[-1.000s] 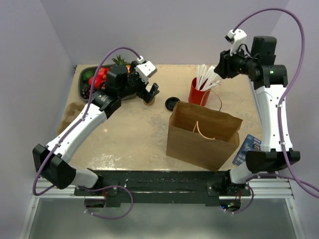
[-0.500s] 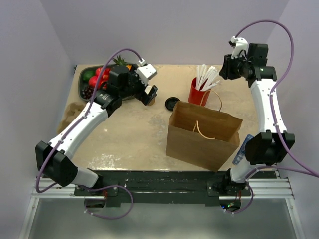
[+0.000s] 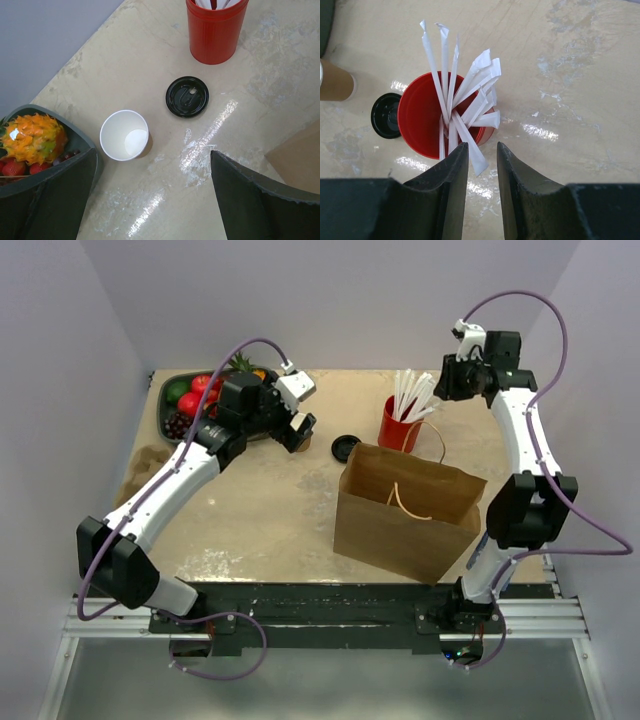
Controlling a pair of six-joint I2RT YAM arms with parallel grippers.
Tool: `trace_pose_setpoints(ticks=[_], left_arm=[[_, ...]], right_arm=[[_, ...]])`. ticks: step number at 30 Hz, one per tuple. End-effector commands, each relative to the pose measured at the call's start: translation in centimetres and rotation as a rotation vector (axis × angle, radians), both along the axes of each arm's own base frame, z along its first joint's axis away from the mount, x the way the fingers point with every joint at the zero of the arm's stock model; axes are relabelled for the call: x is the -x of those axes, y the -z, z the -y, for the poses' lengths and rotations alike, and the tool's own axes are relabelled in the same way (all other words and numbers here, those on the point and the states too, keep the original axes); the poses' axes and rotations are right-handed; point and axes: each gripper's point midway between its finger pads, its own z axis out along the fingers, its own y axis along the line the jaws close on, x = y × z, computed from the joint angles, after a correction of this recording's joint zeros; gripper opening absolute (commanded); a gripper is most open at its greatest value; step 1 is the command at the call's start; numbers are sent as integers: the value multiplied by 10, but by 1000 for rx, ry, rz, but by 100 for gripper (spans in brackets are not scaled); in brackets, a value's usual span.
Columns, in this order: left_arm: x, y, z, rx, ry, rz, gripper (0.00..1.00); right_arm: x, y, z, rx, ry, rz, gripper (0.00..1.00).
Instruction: Pack the takeout coffee
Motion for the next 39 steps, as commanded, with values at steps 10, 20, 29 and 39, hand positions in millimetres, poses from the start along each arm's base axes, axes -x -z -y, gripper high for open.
trace_pose_setpoints(ticks=[10,20,29,39], left_arm=[[-9,-15,-7,-13,-18,51,100],[-13,-18,-10,-24,-26,64,100],[-14,-20,-7,-6,-13,73,100],[-14,-19,3,29,27,64,100]], right_arm=[[-40,-17,1,-28,11,94,33],[-43,-23,-4,-48,-6,100,7],[-1,-83,-1,20,-25,191,0],[33,-128,0,64,-28,295,0]])
